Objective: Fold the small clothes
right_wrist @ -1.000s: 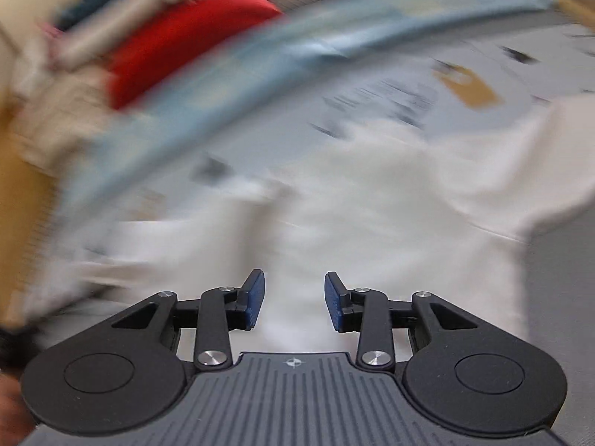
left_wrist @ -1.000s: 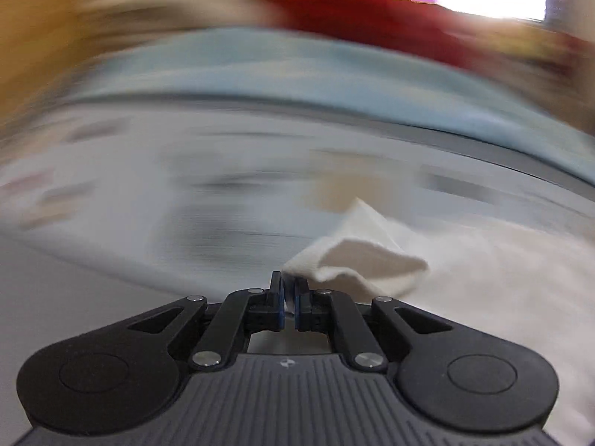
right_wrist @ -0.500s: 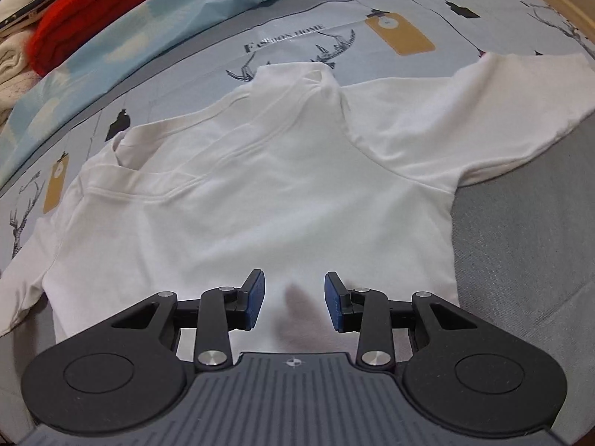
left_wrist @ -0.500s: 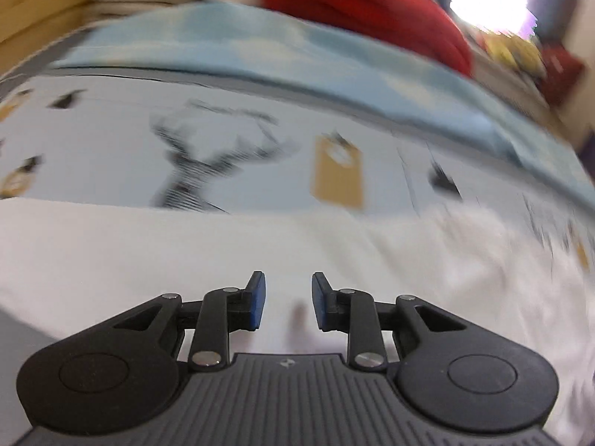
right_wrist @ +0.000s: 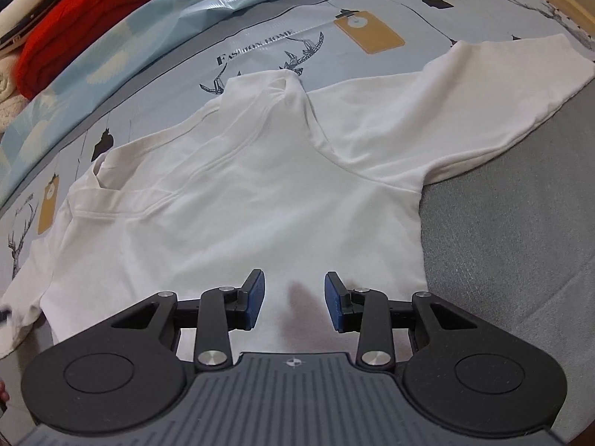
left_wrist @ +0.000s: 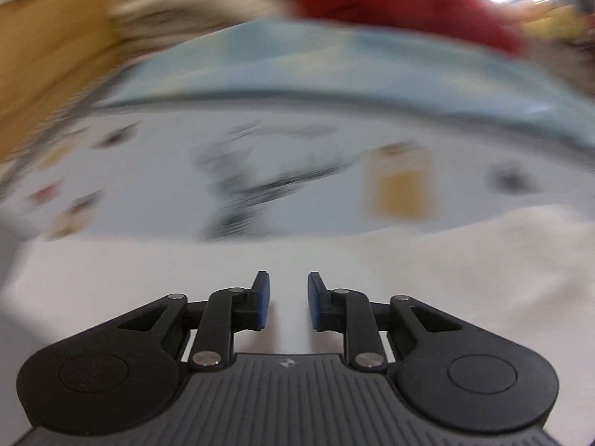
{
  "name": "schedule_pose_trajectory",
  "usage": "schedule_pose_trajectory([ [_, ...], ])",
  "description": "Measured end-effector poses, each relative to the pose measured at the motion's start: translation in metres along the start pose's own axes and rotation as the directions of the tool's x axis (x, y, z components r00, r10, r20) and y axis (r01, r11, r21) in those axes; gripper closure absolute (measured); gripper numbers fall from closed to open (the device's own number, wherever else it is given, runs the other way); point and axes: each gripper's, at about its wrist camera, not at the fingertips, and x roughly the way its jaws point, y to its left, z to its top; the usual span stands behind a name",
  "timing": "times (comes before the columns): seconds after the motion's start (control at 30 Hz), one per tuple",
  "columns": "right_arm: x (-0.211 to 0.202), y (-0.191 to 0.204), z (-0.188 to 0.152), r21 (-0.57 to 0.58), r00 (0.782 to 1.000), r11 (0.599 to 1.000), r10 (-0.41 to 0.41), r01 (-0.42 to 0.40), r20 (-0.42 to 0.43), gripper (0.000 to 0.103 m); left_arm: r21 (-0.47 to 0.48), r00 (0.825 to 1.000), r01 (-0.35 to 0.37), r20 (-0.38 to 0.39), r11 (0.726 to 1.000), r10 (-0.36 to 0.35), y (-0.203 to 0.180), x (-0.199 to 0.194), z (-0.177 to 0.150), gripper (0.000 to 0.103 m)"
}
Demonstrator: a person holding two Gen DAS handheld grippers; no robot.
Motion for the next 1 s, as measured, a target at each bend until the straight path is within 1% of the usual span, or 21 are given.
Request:
schedule_pose_trajectory([
  [0.03, -0.001, -0.001, 0.000, 0.000, 1.000, 1.000, 0.002, -0.002, 0.001, 0.066, -0.013, 0.996, 0.084, 0.006, 0.996, -0.084, -0.009, 0.002, 0.004, 0.070],
  [0.07, -0.001, -0.002, 0.001, 0.002, 1.000, 1.000, 0.003, -0.003, 0.003, 0.066, -0.028, 0.991, 0.136, 0.008, 0.990, -0.136, -0.015, 0.006, 0.006, 0.064],
  [0.1, -0.002, -0.003, 0.001, 0.006, 1.000, 1.000, 0.006, -0.006, 0.004, 0.066, -0.039, 0.987, 0.161, 0.013, 0.986, -0.161, -0.020, 0.010, 0.008, 0.061],
  [0.13, -0.002, -0.004, 0.000, 0.009, 1.000, 1.000, 0.008, -0.008, 0.003, 0.066, -0.050, 0.987, 0.162, 0.020, 0.986, -0.161, -0.024, 0.016, 0.010, 0.057],
  [0.17, -0.002, -0.005, 0.000, 0.011, 1.000, 1.000, 0.011, -0.011, -0.001, 0.066, -0.061, 0.987, 0.157, 0.022, 0.986, -0.156, -0.028, 0.023, 0.009, 0.056],
  [0.23, -0.001, -0.007, -0.001, 0.007, 1.000, 1.000, 0.013, -0.013, -0.008, 0.066, -0.083, 0.988, 0.155, 0.006, 0.985, -0.155, -0.024, 0.042, 0.014, 0.057],
  [0.3, 0.000, -0.008, -0.001, 0.003, 1.000, 1.000, 0.010, -0.010, -0.013, 0.066, -0.095, 0.986, 0.163, -0.014, 0.982, -0.165, -0.022, 0.052, 0.015, 0.059],
  [0.33, 0.000, -0.009, 0.000, 0.002, 1.000, 1.000, 0.010, -0.010, -0.017, 0.066, -0.094, 0.985, 0.167, -0.035, 0.981, -0.171, -0.018, 0.059, 0.017, 0.074],
  [0.37, 0.001, -0.010, 0.001, 0.000, 1.000, 1.000, 0.011, -0.011, -0.019, 0.066, -0.079, 0.983, 0.165, -0.066, 0.983, -0.171, -0.018, 0.065, 0.015, 0.094],
  [0.4, 0.001, -0.010, 0.002, -0.002, 1.000, 1.000, 0.011, -0.011, -0.019, 0.066, -0.044, 0.987, 0.146, -0.066, 0.988, -0.148, -0.018, 0.067, 0.014, 0.099],
  [0.43, 0.001, -0.010, 0.003, -0.006, 1.000, 1.000, 0.012, -0.012, -0.017, 0.066, -0.022, 0.990, 0.133, -0.044, 0.991, -0.134, -0.017, 0.066, 0.014, 0.100],
  [0.47, 0.001, -0.010, 0.004, -0.010, 1.000, 1.000, 0.012, -0.013, -0.015, 0.066, -0.017, 0.995, 0.092, -0.028, 0.996, -0.093, -0.013, 0.068, 0.014, 0.100],
  [0.5, 0.002, -0.009, 0.005, -0.014, 1.000, 1.000, 0.012, -0.012, -0.014, 0.066, -0.042, 0.999, 0.028, -0.029, 0.999, -0.029, -0.006, 0.069, 0.015, 0.100],
  [0.57, 0.003, -0.010, 0.008, -0.012, 1.000, 1.000, 0.009, -0.010, -0.011, 0.066, -0.083, 0.999, -0.019, -0.043, 0.996, 0.015, 0.000, 0.070, 0.016, 0.100],
  [0.63, 0.003, -0.011, 0.009, -0.010, 1.000, 1.000, 0.007, -0.007, -0.006, 0.066, -0.083, 0.997, -0.059, -0.052, 0.995, 0.055, -0.002, 0.067, 0.018, 0.094],
  [0.7, 0.003, -0.011, 0.010, -0.010, 1.000, 1.000, -0.001, 0.001, 0.000, 0.066, -0.092, 0.996, -0.075, -0.051, 0.993, 0.071, -0.009, 0.060, 0.021, 0.084],
  [0.73, 0.002, -0.012, 0.009, -0.009, 1.000, 1.000, -0.005, 0.005, 0.004, 0.066, -0.093, 0.998, -0.057, -0.034, 0.994, 0.054, -0.012, 0.055, 0.021, 0.075],
  [0.77, 0.002, -0.013, 0.009, -0.006, 1.000, 1.000, -0.009, 0.009, 0.007, 0.066, -0.084, 1.000, -0.020, -0.016, 0.996, 0.018, -0.016, 0.049, 0.022, 0.073],
  [0.87, 0.001, -0.016, 0.008, -0.002, 1.000, 1.000, -0.026, 0.026, 0.015, 0.066, -0.041, 0.997, 0.081, 0.010, 0.996, -0.081, -0.029, 0.036, 0.018, 0.073],
  [0.93, -0.001, -0.019, 0.007, 0.002, 0.999, 0.999, -0.039, 0.039, 0.021, 0.066, -0.023, 0.989, 0.150, 0.010, 0.988, -0.150, -0.033, 0.029, 0.012, 0.073],
  [1.0, -0.004, -0.024, 0.008, 0.011, 0.998, 0.999, -0.052, 0.051, 0.028, 0.066, 0.003, 0.979, 0.205, 0.001, 0.979, -0.205, -0.036, 0.023, 0.001, 0.073],
])
